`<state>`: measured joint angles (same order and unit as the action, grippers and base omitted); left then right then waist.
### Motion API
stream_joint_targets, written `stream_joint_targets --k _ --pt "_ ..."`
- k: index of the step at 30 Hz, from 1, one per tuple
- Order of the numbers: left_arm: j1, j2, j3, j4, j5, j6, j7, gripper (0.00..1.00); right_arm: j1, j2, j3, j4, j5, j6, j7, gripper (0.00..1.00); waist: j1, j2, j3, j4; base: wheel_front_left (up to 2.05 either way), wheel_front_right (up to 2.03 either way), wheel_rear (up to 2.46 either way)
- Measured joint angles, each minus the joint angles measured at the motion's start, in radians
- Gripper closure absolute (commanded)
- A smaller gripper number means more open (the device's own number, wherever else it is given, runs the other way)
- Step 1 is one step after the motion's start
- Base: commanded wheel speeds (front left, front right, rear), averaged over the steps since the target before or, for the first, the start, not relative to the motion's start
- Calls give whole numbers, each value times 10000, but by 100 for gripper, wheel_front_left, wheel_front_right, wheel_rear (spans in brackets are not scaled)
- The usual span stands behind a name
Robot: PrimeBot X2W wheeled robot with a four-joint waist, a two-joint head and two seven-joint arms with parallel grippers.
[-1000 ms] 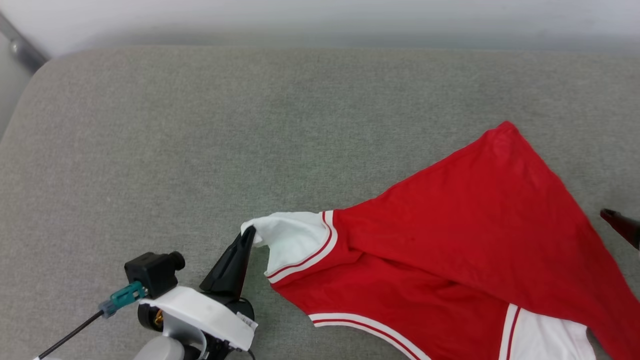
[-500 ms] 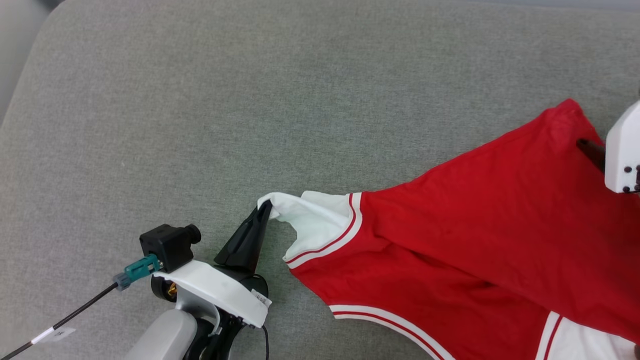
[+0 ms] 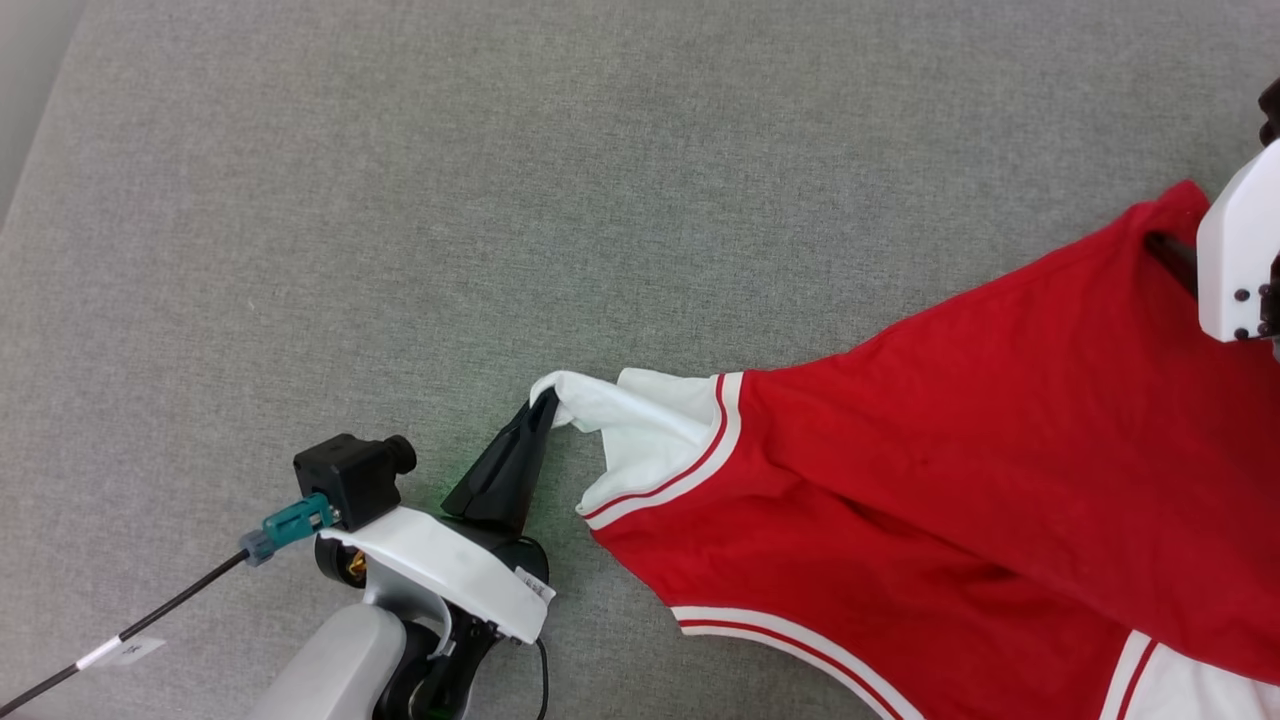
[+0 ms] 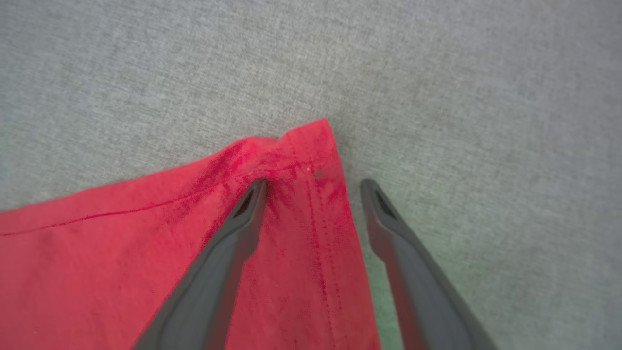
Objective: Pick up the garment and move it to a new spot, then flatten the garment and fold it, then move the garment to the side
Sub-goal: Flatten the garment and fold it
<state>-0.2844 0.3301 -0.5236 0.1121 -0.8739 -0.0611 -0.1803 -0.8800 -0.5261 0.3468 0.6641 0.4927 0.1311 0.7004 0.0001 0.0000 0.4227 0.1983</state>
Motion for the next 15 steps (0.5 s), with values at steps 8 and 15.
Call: stream_joint_targets --k 8,15 --pt "-127 -56 -94 117 13 -44 -10 100 -425 -157 905 364 832 -23 -132 64 -1 0 209 120 0 0 0" --pt "-193 -174 -148 303 -21 -98 -81 100 -593 -535 2311 203 1716 -19 -337 100 0 0 121 168 0 0 0"
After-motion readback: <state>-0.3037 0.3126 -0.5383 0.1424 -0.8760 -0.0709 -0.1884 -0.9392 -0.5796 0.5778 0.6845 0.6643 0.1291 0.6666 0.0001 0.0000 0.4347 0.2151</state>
